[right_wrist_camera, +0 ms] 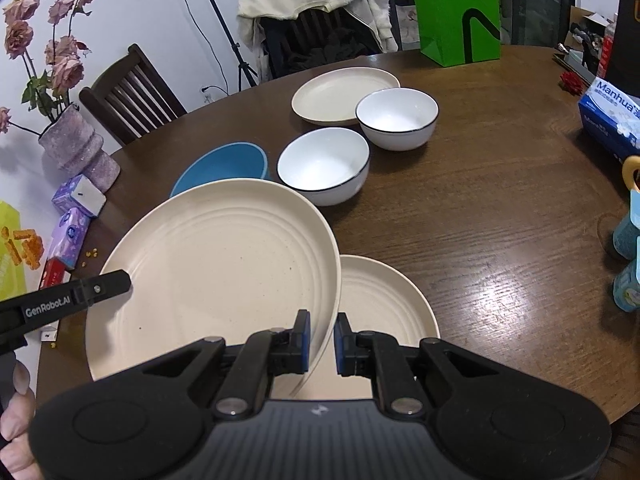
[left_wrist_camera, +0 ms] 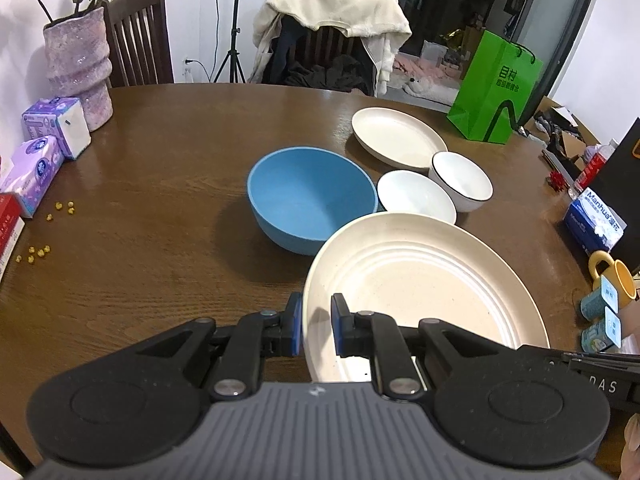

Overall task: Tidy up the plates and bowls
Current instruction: 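Lower the held cream plate onto the cream plate on the table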

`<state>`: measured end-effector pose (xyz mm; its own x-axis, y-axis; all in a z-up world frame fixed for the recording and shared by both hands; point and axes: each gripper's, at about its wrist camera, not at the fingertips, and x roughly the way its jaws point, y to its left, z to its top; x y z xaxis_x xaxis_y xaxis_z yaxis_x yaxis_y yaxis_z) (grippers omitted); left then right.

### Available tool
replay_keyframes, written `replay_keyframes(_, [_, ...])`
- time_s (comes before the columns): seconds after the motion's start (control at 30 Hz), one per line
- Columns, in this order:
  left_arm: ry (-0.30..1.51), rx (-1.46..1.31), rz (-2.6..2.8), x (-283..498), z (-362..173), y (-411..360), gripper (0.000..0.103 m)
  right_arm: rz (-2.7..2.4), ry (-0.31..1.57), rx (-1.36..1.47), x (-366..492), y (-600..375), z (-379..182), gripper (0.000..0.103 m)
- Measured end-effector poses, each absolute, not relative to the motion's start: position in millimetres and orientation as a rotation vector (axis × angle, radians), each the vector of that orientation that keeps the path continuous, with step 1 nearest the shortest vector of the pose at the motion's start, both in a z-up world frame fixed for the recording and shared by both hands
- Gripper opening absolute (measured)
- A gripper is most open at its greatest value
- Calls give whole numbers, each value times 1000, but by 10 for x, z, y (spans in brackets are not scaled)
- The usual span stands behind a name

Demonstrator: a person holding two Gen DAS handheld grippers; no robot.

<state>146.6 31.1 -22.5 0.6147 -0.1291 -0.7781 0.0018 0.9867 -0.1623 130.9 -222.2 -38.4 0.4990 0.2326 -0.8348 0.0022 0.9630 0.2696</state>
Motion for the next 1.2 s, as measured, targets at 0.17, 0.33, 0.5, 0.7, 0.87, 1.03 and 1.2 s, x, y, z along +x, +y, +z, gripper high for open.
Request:
replay_keyframes(0.17, [914,-142,-86,1441,-276,255,15,129,1048,250,1257,-2291,-430,12])
replay_keyframes(0.33, [926,-138,-95,1418,-345,186,15,121,1054,256,1212,-2364,-493,12])
replay_keyframes(0.5, [942,-131,-104,1426,-432,120,15,112,1066,258,1173,-2437,-584,12])
replay_keyframes(0.7, [956,-119,-120,1433,-536,8,15,97,1078,260,1136,-2532,-683,12])
replay_keyframes(0.87, [969,-108,-136,1438,-640,-75,15,85,1083,253,1105,-2589,-753,12])
replay_keyframes(1.03, [980,-94,-143,1444,-732,-148,15,74,1089,244,1088,-2634,-827,12])
replay_keyframes(1.2, [990,-78,-147,1456,-824,-184,15,69,1097,235,1089,-2663,-897,12])
